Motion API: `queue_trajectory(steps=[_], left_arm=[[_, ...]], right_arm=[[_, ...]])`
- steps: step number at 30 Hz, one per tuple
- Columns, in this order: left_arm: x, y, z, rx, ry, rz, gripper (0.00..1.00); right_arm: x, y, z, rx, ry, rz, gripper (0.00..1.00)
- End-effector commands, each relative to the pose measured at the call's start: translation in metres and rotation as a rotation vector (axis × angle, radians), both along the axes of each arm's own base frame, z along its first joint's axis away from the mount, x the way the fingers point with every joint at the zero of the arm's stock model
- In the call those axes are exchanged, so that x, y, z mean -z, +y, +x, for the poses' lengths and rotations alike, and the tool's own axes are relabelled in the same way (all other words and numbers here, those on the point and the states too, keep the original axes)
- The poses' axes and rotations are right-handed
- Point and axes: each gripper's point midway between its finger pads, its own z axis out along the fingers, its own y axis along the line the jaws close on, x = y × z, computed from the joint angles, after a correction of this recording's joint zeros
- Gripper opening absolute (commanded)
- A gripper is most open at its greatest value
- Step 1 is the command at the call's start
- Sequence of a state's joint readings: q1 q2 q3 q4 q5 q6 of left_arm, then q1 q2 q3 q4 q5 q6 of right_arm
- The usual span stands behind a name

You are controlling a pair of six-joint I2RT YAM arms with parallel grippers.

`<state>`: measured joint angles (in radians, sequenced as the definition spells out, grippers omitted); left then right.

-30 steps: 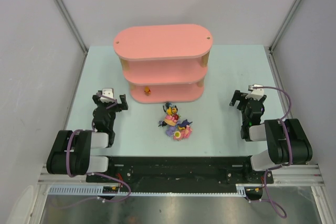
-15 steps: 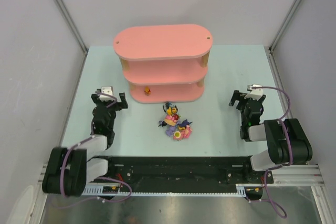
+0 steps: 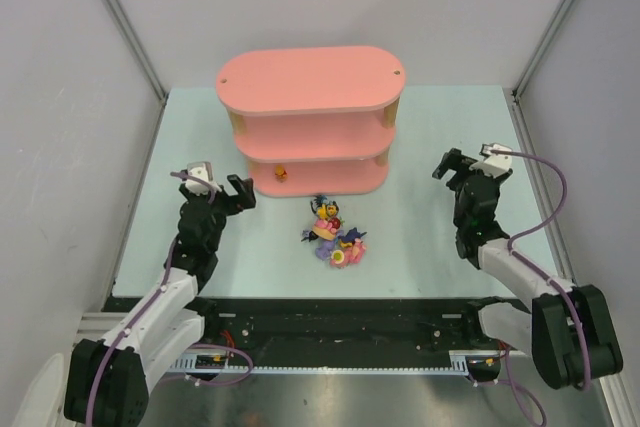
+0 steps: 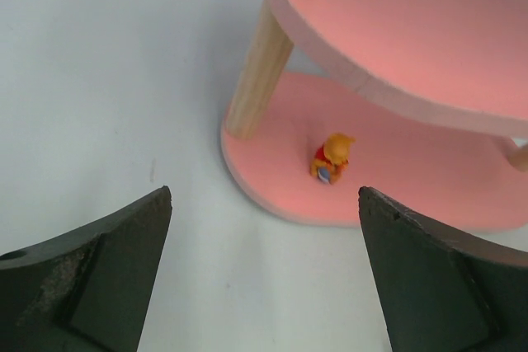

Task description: Place and organize the plastic toys onto the shelf

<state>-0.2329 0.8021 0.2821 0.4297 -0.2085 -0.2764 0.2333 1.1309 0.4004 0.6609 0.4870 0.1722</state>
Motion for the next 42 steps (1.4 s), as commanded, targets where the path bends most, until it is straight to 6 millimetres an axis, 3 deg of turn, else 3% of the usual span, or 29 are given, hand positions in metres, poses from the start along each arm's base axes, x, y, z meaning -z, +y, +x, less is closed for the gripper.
queue_trajectory(steps=[1, 6, 9, 12, 13, 18, 21, 23, 24, 26, 27, 33, 42], left_arm=[[0.017, -0.028, -0.011, 0.103, 0.132, -0.154, 1.00], [0.032, -0.050, -0.021, 0.210, 0.193, -0.230, 1.00], [0.034, -0.053, -0.028, 0.244, 0.180, -0.214, 1.00], [0.036, -0.051, -0.033, 0.242, 0.175, -0.205, 1.00], [0.035, -0.052, -0.034, 0.247, 0.170, -0.208, 1.00], [0.039, -0.064, -0.038, 0.289, 0.180, -0.201, 1.00], [0.042, -0.073, -0.040, 0.318, 0.184, -0.177, 1.00], [0.043, -0.078, -0.041, 0.330, 0.183, -0.173, 0.99], [0.043, -0.079, -0.042, 0.332, 0.180, -0.172, 1.00], [0.042, -0.083, -0.043, 0.344, 0.173, -0.174, 1.00], [0.040, -0.084, -0.043, 0.350, 0.169, -0.174, 1.00], [0.033, -0.088, -0.045, 0.374, 0.140, -0.176, 1.00], [0.032, -0.089, -0.045, 0.381, 0.136, -0.176, 1.00]], right_arm=[[0.021, 0.014, -0.011, -0.034, 0.106, 0.170, 1.00], [0.039, 0.052, -0.009, -0.253, 0.207, 0.313, 1.00], [0.047, 0.063, -0.011, -0.331, 0.272, 0.402, 1.00], [0.041, 0.089, -0.016, -0.409, 0.292, 0.388, 1.00], [0.039, 0.108, -0.026, -0.442, 0.305, 0.366, 1.00], [0.031, 0.156, -0.052, -0.529, 0.307, 0.352, 0.99], [0.030, 0.192, -0.063, -0.678, 0.310, 0.341, 0.96], [0.040, 0.221, -0.077, -0.868, 0.353, 0.312, 0.92], [0.032, 0.239, -0.087, -1.002, 0.333, 0.321, 0.90], [0.042, 0.254, -0.094, -1.111, 0.353, 0.315, 0.88], [0.037, 0.265, -0.102, -1.205, 0.333, 0.327, 0.85], [0.049, 0.300, -0.124, -1.431, 0.403, 0.375, 0.72], [0.053, 0.320, -0.121, -1.437, 0.406, 0.344, 0.70]])
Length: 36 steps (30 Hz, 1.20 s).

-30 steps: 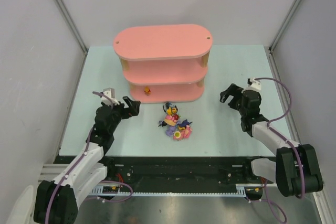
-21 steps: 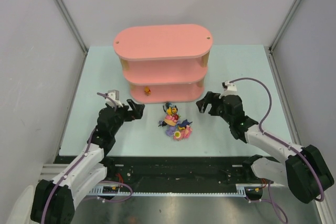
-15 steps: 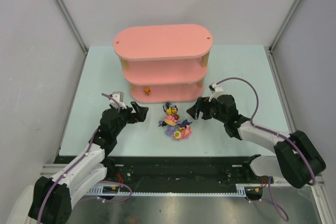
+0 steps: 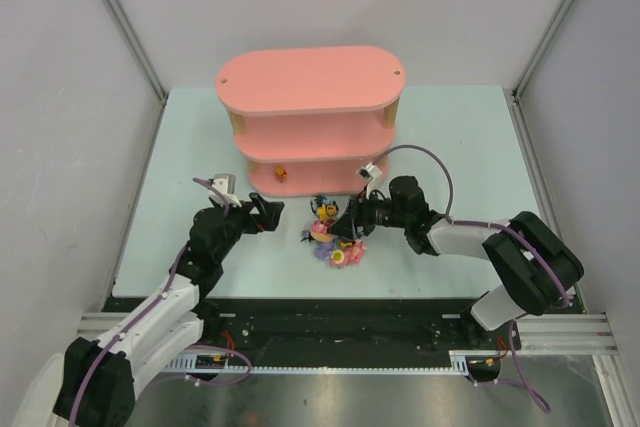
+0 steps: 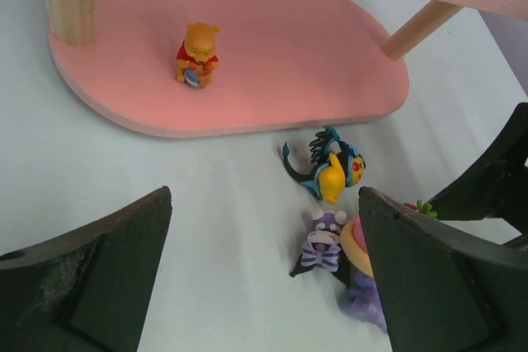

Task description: Place and organize the plastic toys onto the shelf

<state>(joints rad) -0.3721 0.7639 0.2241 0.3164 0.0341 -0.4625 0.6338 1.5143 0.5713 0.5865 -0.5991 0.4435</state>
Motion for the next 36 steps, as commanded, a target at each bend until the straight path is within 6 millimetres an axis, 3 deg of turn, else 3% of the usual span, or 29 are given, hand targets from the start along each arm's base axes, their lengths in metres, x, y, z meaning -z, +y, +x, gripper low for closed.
queue_trajectory(steps=[1, 36], left_arm=[[-0.010, -0.005, -0.001, 0.030, -0.044, -0.008, 1.00], [-0.010, -0.010, -0.004, 0.057, -0.041, -0.021, 1.00]], right_arm=[[-0.016, 0.014, 0.010, -0.032, -0.062, 0.041, 0.70], [0.029, 0.023, 0.045, 0.080, 0.022, -0.067, 0.68]])
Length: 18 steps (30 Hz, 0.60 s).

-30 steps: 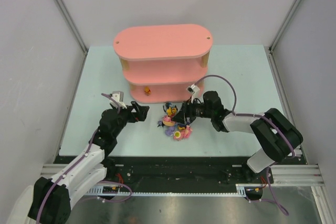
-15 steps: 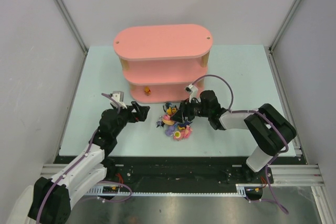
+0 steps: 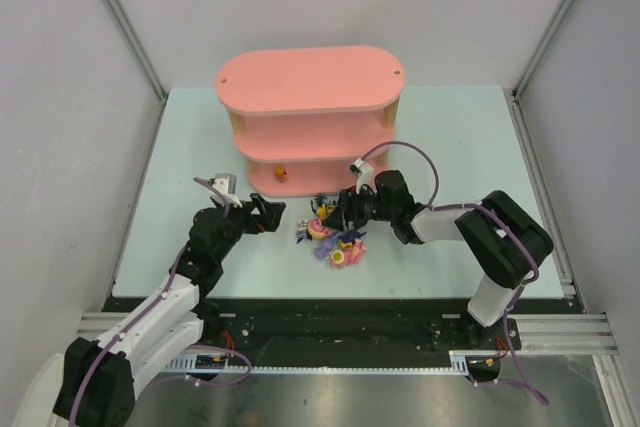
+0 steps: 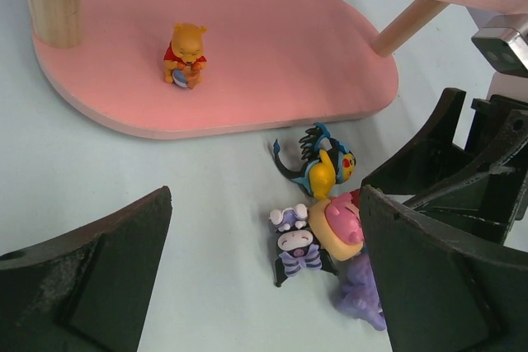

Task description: Place and organize the plastic toys onto the shelf

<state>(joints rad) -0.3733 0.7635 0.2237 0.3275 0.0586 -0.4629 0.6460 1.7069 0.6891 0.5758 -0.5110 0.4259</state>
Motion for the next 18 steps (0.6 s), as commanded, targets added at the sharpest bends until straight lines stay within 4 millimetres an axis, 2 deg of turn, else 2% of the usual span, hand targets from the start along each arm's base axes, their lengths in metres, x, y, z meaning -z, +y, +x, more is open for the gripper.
queue_trajectory(steps=[1, 10, 18], left_arm=[[-0.007, -0.006, -0.002, 0.034, -0.033, -0.011, 1.00], [-0.005, -0.006, -0.003, 0.035, -0.028, -0.011, 1.00], [-0.007, -0.008, -0.002, 0.041, -0.028, -0.014, 1.00]], right_arm=[[-0.006, 0.008, 0.012, 0.017, -0.011, 0.013, 0.67], [0.014, 0.003, 0.013, 0.045, 0.025, -0.034, 0.62], [0.017, 0.007, 0.011, 0.018, 0.043, -0.020, 0.53]])
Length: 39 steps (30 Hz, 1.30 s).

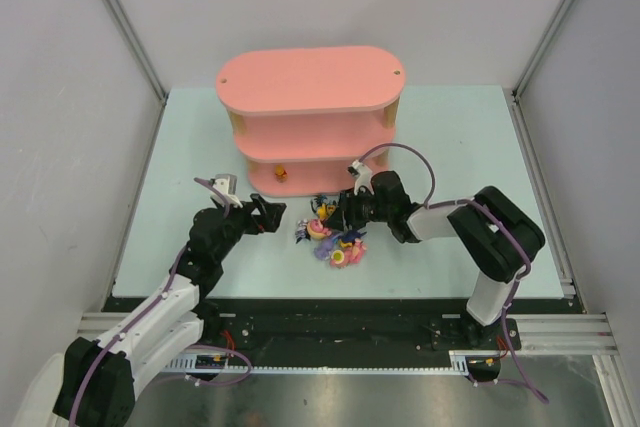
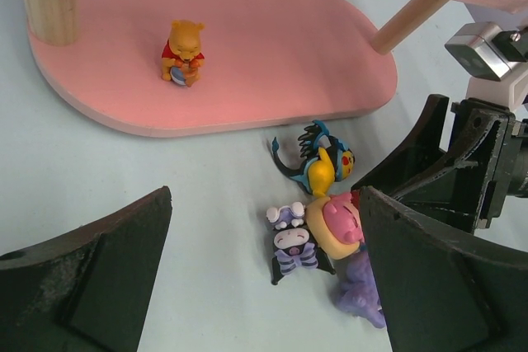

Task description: Place and organize the plastic toys onto the shelf

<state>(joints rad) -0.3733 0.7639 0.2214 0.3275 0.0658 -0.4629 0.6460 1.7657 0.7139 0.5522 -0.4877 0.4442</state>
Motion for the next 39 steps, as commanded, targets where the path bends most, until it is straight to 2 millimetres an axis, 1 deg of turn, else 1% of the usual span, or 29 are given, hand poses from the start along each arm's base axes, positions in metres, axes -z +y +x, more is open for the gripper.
queue_trajectory(steps=[1, 3, 4, 6, 7, 8, 13, 14, 15, 16, 17, 19, 20, 22, 23, 24, 26, 28, 29, 31, 32, 33, 34, 35, 39], left_arm=[[-0.009, -0.007, -0.001, 0.033, -0.032, -0.016, 1.00], [-0.008, -0.007, -0.001, 0.035, -0.031, -0.015, 1.00], [-0.009, -0.007, -0.001, 0.036, -0.032, -0.016, 1.00], [-0.009, -0.007, -0.001, 0.035, -0.032, -0.016, 1.00], [-0.011, -0.007, -0.001, 0.035, -0.036, -0.018, 1.00], [-0.010, -0.007, -0.002, 0.036, -0.033, -0.017, 1.00], [-0.012, -0.006, -0.002, 0.033, -0.036, -0.022, 1.00], [-0.012, -0.006, -0.003, 0.030, -0.033, -0.024, 1.00], [-0.013, -0.006, -0.002, 0.029, -0.036, -0.025, 1.00], [-0.013, -0.006, -0.002, 0.027, -0.033, -0.028, 1.00], [-0.012, -0.006, -0.003, 0.026, -0.027, -0.027, 1.00], [-0.014, -0.006, -0.003, 0.025, -0.028, -0.035, 1.00], [-0.016, -0.006, -0.003, 0.023, -0.029, -0.039, 1.00], [-0.018, -0.005, -0.002, 0.015, -0.030, -0.048, 1.00], [-0.018, -0.005, -0.002, 0.013, -0.028, -0.048, 1.00], [-0.018, -0.005, -0.002, 0.010, -0.027, -0.050, 1.00], [-0.019, -0.003, -0.001, 0.002, -0.026, -0.050, 1.00], [-0.018, -0.003, -0.001, -0.003, -0.023, -0.048, 1.00], [-0.017, -0.002, -0.001, -0.005, -0.018, -0.047, 1.00], [-0.016, -0.002, -0.001, -0.010, -0.015, -0.048, 1.00], [-0.016, -0.002, -0.001, -0.012, -0.012, -0.050, 1.00], [-0.015, -0.001, -0.001, -0.017, -0.010, -0.048, 1.00], [-0.015, -0.001, -0.001, -0.017, -0.009, -0.049, 1.00], [-0.015, -0.001, -0.001, -0.017, -0.009, -0.049, 1.00], [-0.014, -0.001, -0.001, -0.019, -0.004, -0.049, 1.00]], right_arm=[[-0.003, 0.008, 0.005, -0.017, -0.008, 0.021, 0.48], [-0.003, 0.010, 0.004, -0.026, -0.003, 0.029, 0.41], [-0.003, 0.011, 0.001, -0.039, 0.002, 0.033, 0.34], [-0.003, 0.011, 0.002, -0.045, 0.004, 0.039, 0.30], [-0.003, 0.011, 0.001, -0.049, 0.006, 0.039, 0.24], [-0.003, 0.012, 0.000, -0.053, 0.006, 0.039, 0.21], [-0.009, 0.009, 0.001, -0.047, -0.006, 0.029, 0.13], [-0.015, 0.008, -0.001, -0.047, -0.013, 0.030, 0.12], [-0.018, 0.007, 0.001, -0.037, -0.021, 0.026, 0.08], [-0.021, 0.006, 0.001, -0.033, -0.029, 0.022, 0.06], [-0.031, 0.006, 0.001, -0.028, -0.048, 0.025, 0.04], [-0.041, 0.003, 0.003, 0.001, -0.074, 0.017, 0.00], [-0.051, 0.002, 0.003, 0.007, -0.095, 0.016, 0.00], [-0.062, 0.003, 0.004, 0.032, -0.131, 0.002, 0.00], [-0.063, 0.002, 0.001, 0.038, -0.131, -0.017, 0.00], [-0.074, 0.001, 0.003, 0.073, -0.166, -0.021, 0.00], [-0.078, -0.003, 0.003, 0.127, -0.163, -0.044, 0.00], [-0.089, -0.012, 0.012, 0.236, -0.185, -0.062, 0.00], [-0.086, -0.019, 0.013, 0.276, -0.171, -0.085, 0.00], [-0.093, -0.033, 0.024, 0.404, -0.167, -0.094, 0.00], [-0.090, -0.040, 0.025, 0.444, -0.155, -0.115, 0.00], [-0.092, -0.050, 0.033, 0.529, -0.151, -0.121, 0.00], [-0.095, -0.056, 0.035, 0.573, -0.151, -0.119, 0.00], [-0.094, -0.065, 0.039, 0.631, -0.150, -0.134, 0.00], [-0.109, -0.080, 0.046, 0.746, -0.160, -0.105, 0.00]])
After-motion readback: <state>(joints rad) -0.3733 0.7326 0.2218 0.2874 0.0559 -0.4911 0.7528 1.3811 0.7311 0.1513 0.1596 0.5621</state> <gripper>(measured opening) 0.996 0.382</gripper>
